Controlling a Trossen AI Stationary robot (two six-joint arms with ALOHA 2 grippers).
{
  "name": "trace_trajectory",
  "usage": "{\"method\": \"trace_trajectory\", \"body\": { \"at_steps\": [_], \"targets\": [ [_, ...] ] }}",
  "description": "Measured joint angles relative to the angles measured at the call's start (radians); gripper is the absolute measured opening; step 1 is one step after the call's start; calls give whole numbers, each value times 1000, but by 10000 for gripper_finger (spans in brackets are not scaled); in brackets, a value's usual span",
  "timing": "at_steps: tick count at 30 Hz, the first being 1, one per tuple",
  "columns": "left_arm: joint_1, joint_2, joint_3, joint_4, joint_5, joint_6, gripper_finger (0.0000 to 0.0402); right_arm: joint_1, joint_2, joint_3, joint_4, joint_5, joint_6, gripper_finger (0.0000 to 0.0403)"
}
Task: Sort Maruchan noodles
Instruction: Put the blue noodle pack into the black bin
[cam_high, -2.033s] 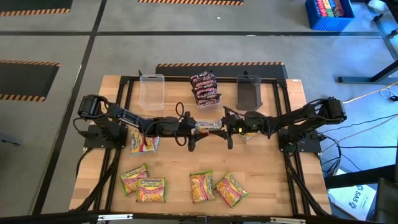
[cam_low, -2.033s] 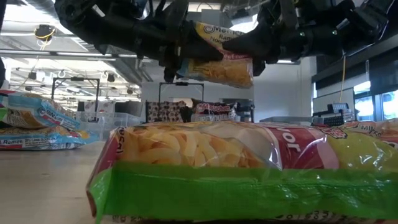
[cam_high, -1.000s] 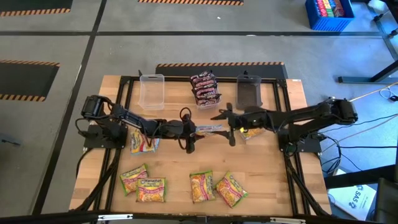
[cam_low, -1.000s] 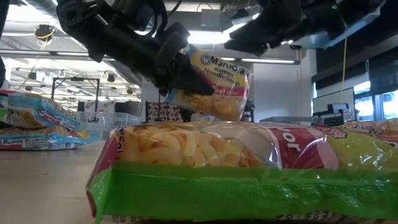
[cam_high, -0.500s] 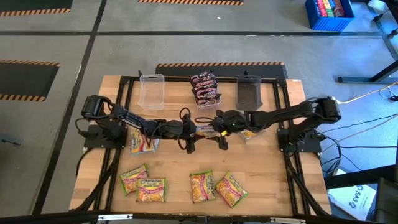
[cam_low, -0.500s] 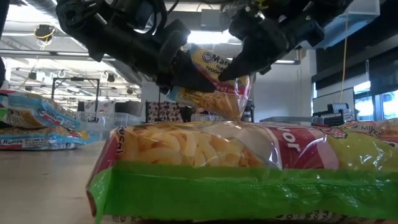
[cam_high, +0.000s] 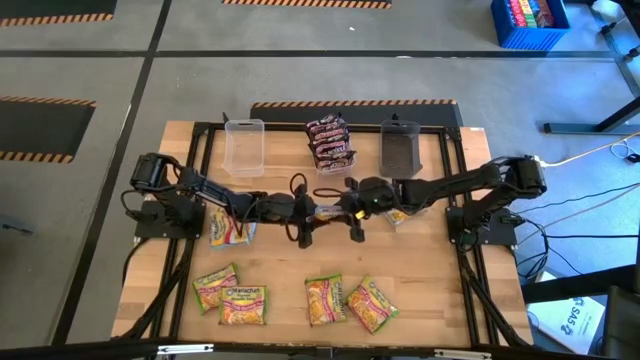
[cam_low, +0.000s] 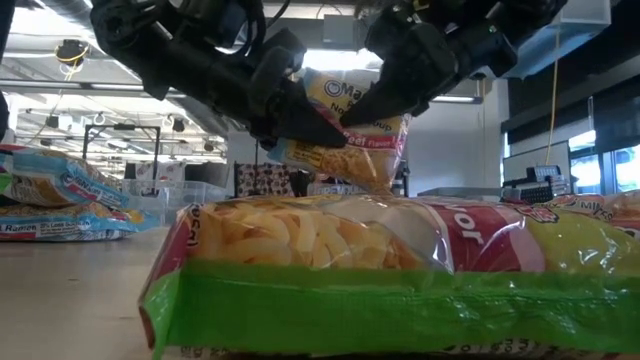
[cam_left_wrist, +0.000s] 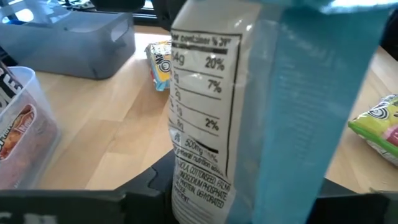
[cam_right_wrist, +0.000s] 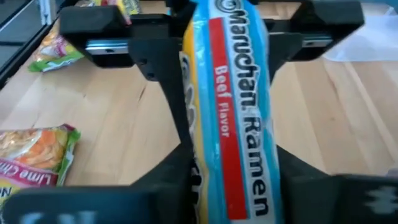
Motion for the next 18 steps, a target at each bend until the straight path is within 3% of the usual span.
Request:
{"method": "trace_trajectory", "body": {
  "at_steps": [5, 9, 18],
  "targets": [
    [1, -2, 1, 4, -17, -7, 184, -1, -11, -1, 3, 18, -45, 90],
    [0, -3, 3, 8, -24, -31, 218, 0, -39, 0, -38, 44, -48, 113],
    [1, -38, 2, -27, -50, -50, 266, -10, -222, 1, -370, 144, -82, 91]
  ]
}}
